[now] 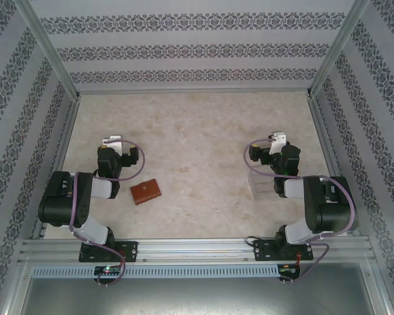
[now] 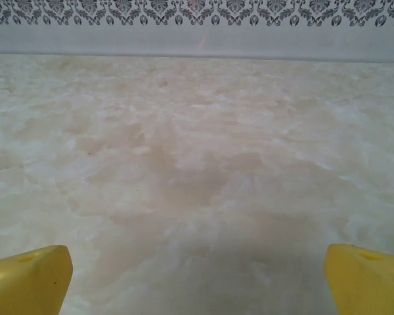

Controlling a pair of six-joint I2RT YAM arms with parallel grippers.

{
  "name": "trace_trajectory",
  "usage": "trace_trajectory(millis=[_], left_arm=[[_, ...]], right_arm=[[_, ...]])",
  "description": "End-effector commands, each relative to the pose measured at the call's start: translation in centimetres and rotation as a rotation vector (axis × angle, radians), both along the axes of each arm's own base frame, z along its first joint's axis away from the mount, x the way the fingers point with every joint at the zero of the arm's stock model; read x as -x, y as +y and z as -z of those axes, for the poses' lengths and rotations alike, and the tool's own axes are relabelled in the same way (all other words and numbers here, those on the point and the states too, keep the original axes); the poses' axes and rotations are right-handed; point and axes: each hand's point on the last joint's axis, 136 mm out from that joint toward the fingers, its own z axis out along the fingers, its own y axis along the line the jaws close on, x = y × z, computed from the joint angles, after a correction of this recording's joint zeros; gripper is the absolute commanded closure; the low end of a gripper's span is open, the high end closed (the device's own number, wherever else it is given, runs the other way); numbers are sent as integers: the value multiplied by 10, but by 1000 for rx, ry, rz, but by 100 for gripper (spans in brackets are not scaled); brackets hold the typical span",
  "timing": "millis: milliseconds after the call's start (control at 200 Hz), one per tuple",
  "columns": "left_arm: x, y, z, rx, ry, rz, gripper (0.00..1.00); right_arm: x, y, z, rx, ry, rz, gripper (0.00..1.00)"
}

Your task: Take the credit cards out of the card holder

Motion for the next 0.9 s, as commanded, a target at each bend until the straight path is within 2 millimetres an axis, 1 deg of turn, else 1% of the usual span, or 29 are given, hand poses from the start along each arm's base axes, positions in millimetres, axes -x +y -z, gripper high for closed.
trace_trajectory(millis=[0, 610, 679, 739, 814, 894], left_arm=[[-4, -5, -3, -8, -5, 24, 0], [-4, -5, -3, -8, -5, 24, 0], [-4, -13, -3, -8, -6, 73, 0], [-4, -14, -3, -5, -7, 82, 0], [-4, -15, -3, -5, -7, 82, 0], [-4, -15, -3, -4, -8, 81, 0]], right_arm=[[-1, 6, -6, -1, -29, -37, 2], [-2, 5, -7, -3, -30, -36, 2], [-1, 6, -6, -2, -30, -38, 2], [-2, 6, -7, -2, -30, -37, 2], [-4, 1, -6, -6, -23, -5, 2], [-7, -13, -4, -2, -6, 78, 2]])
